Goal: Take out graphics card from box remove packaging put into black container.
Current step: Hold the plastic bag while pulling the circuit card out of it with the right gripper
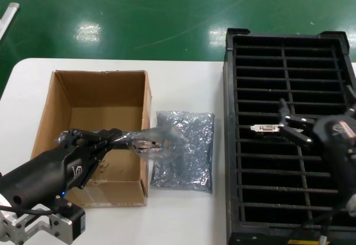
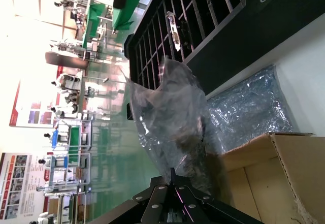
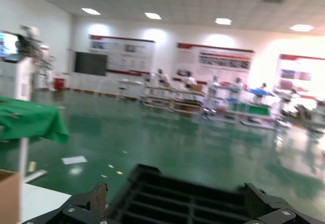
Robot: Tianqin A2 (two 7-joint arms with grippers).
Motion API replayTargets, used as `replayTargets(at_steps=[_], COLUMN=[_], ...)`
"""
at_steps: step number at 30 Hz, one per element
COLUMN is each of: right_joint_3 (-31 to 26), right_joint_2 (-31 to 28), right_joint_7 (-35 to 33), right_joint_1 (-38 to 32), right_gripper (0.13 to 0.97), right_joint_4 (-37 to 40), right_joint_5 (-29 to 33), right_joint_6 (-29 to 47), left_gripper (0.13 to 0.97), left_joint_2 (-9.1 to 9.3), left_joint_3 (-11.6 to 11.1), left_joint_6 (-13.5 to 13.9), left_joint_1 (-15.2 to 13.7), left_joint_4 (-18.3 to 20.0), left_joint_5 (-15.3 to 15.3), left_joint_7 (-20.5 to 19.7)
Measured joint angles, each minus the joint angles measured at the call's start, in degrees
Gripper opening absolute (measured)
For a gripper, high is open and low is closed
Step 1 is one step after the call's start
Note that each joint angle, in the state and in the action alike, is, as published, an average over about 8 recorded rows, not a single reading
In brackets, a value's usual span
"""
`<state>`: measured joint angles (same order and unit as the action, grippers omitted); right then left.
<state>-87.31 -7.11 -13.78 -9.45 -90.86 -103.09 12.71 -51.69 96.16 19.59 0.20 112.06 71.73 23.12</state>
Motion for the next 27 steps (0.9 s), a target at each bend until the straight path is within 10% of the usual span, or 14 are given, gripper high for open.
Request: replayTargets(at_steps=[27], right_joint_3=[-7.7], right_joint_2=[-11.4], right_joint_7=[-9.2], right_joint_1=[0.3], right_gripper=[0.613], right_joint_4=[1.0], right_joint_5=[-3.5], right_joint_6=[22.0], left_gripper=[0.138], left_joint_2=[0.00], left_joint_3=[0.0], left_joint_6=[0.0], left_joint_1=[0.0], left_joint_4=[0.0], left_joint_5=[0.0], left_joint_7=[0.0])
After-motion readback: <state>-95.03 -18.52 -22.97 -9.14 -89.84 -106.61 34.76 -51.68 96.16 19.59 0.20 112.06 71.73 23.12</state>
